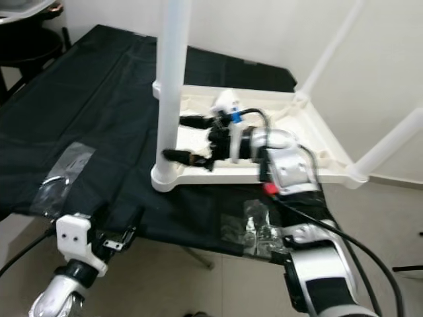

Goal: Building children table

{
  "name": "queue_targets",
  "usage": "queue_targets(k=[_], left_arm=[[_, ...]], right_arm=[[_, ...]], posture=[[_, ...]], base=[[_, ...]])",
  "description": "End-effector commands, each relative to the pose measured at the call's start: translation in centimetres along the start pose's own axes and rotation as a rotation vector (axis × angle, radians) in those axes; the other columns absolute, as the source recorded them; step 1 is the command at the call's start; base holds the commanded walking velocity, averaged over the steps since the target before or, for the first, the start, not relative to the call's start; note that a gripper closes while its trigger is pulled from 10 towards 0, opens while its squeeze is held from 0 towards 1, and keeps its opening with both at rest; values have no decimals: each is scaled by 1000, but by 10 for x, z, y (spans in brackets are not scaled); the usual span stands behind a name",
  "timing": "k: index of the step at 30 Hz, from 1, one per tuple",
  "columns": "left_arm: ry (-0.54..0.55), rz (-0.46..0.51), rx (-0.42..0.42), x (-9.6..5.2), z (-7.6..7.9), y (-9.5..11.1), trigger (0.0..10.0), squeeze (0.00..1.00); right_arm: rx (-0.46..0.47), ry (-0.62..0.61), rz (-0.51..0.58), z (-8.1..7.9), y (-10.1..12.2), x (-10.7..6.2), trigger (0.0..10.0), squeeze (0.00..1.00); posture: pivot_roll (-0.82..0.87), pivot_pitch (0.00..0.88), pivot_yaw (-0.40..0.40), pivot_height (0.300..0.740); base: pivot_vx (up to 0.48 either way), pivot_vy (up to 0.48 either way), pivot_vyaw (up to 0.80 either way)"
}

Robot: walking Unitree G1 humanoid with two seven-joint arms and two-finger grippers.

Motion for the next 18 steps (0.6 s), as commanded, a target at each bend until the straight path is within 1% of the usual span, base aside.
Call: queue_targets(k=[1, 2, 3, 4, 5, 8, 10, 12, 13, 14, 15, 16, 18], left_arm=[[1, 2, -26, -1, 3, -1, 10000, 0], [4, -2, -26, -7, 8, 1, 10000, 0], [4, -2, -26, -7, 8, 1, 10000, 0], [7, -3, -24, -11, 10, 3, 10000, 0], [7, -3, -24, -11, 10, 3, 10000, 0], [23, -5, -14, -24, 12, 10, 10000, 0], [23, -5, -14, -24, 12, 10, 10000, 0], [33, -9, -6, -30, 12, 14, 10000, 0], [33, -9, -6, -30, 12, 14, 10000, 0], [37, -11, -3, -34, 13, 16, 10000, 0], [40, -12, -2, -36, 13, 17, 10000, 0], [44, -15, -1, -39, 14, 18, 10000, 0], [45, -17, 0, -41, 15, 20, 10000, 0]], right_arm=[[-17, 13, -19, 1, 0, 0, 10000, 0], [-24, 70, 9, 4, 4, 12, 10000, 0], [-24, 70, 9, 4, 4, 12, 10000, 0], [-22, 103, 40, 5, 8, 16, 10000, 0], [-22, 103, 40, 5, 8, 16, 10000, 0], [-19, 154, 102, 8, 19, 20, 10000, 0], [-19, 154, 102, 8, 19, 20, 10000, 0], [-29, 171, 113, 11, 23, 19, 10000, 0], [-29, 171, 113, 11, 23, 19, 10000, 0], [-34, 194, 123, 11, 23, 18, 10000, 0], [-38, 215, 128, 11, 22, 18, 9490, 0], [-40, 234, 142, 10, 21, 19, 0, 0], [-34, 251, 151, 9, 20, 20, 0, 0]], posture=[[111, 149, -162, 740], [147, 211, -160, 740], [147, 211, -160, 740], [156, 225, -160, 740], [156, 225, -160, 740], [176, 263, -153, 740], [176, 263, -153, 740], [183, 297, -144, 740], [183, 297, -144, 740], [185, 305, -141, 740], [186, 309, -140, 740], [187, 321, -136, 740], [188, 328, -133, 740]], base=[[0, 0, 0], [0, 0, 0], [0, 0, 0], [0, 0, 0], [0, 0, 0], [0, 0, 0], [0, 0, 0], [0, 0, 0], [0, 0, 0], [0, 0, 0], [0, 0, 0], [0, 0, 0], [0, 0, 0]])
Point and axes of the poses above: a point about 5 cm out from each wrist's last joint towards the gripper, its own x axis pointing out of the wrist towards the gripper, its own y axis along the axis of the wrist's last joint, z = x × y, the point moved 1 cm from there along x, pointing out of the wrist towards the gripper, and after that the axes turned 9 degrees about -x, right-handed, at the moved point
